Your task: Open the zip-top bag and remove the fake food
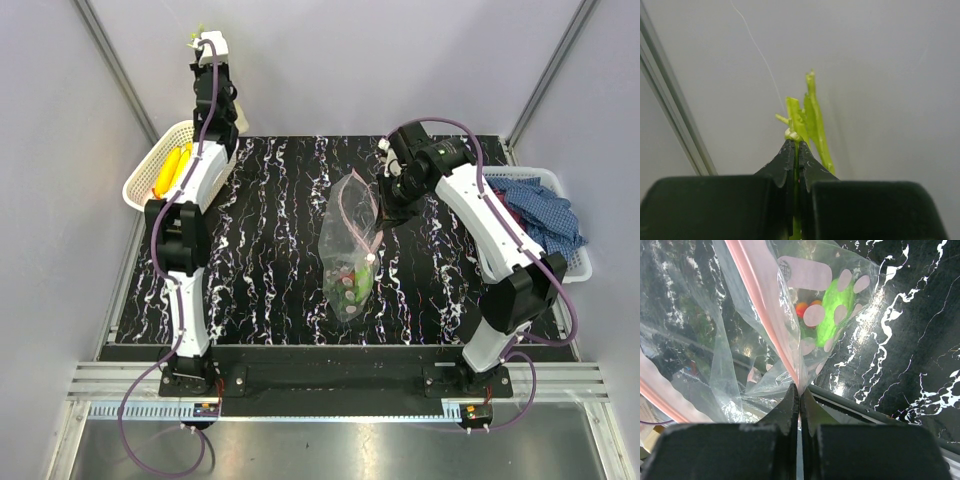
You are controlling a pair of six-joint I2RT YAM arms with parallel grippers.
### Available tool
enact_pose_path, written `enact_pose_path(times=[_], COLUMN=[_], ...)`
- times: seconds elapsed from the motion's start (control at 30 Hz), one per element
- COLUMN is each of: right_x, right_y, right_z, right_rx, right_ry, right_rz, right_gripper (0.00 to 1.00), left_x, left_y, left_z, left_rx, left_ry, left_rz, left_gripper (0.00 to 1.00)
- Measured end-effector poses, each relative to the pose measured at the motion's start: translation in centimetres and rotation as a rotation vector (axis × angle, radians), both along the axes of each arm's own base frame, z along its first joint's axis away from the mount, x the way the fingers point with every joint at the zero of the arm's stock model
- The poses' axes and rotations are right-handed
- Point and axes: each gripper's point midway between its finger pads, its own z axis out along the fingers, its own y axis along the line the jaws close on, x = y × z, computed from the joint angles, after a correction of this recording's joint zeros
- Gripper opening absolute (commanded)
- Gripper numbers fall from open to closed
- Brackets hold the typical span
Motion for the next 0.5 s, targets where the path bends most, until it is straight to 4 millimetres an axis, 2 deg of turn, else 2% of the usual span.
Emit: enact_pose_path(times=[0.2,0.3,0.4,0.5], right_x=[0.3,0.4,0.4,0.4], right_y=[0.1,0.2,0.2,0.1], right_z=[-0.8,-1.1,-1.1,-1.1], right_rx=[-0.006,-0.01,-0.01,-0.009], right_ry=[0.024,0.033,0.034,0.035], right_rz=[0.001,0.001,0.001,-0.002], right_gripper=[0.0,0.0,0.0,0.0], left_x=[-0.1,-0.2,-0.3,-0.6], left_y=[0.3,0.2,0.0,-0.3], left_z=[0.3,-0.2,-2.3,-6.1], left_rx=[0.046,0.086,0.135,0.201], left_ry=[-0.01,-0.002,0.029,0.109], left_rz=[0.017,0.031,0.049,0.087], left_gripper=[0.0,0.0,0.0,0.0])
